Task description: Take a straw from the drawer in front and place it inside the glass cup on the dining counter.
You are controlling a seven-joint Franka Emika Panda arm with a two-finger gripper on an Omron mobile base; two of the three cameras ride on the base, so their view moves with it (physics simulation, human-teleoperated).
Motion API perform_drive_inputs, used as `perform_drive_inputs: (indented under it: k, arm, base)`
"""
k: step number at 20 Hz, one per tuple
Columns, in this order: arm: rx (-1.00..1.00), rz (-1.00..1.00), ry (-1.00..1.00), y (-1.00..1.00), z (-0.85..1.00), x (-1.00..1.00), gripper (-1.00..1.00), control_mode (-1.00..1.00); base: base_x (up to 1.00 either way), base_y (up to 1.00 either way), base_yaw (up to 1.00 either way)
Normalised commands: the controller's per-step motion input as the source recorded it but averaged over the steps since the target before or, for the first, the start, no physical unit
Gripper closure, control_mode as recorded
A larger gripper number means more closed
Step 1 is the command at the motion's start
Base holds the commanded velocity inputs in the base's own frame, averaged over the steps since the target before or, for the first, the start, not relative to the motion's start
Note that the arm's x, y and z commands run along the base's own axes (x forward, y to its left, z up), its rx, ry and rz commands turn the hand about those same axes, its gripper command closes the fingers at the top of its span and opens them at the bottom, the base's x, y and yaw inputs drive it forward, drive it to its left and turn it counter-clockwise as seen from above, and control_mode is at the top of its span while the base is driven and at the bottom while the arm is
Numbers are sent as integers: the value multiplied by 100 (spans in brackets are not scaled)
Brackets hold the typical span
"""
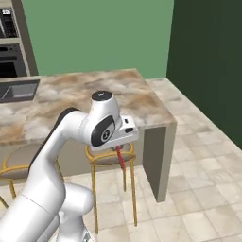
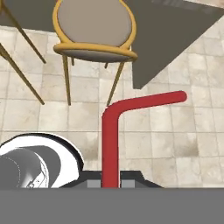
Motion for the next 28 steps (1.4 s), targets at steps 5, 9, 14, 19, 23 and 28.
perform_drive_inputs:
  k: [5,9,14,19,23,28]
  arm:
    - [0,0,0,0,0,0,100,100]
    - [0,0,0,0,0,0,100,100]
    - [0,0,0,0,0,0,100,100]
    - [0,0,0,0,0,0,100,100]
    - [0,0,0,0,0,0,100,100]
    - [8,2,-2,1,0,-3,100,-100]
  base:
    - [77,-48,37]
    - [17,-20,41]
    - [21,-3,33]
    - [54,-31,15]
    - [3,5,1]
    - [0,0,0]
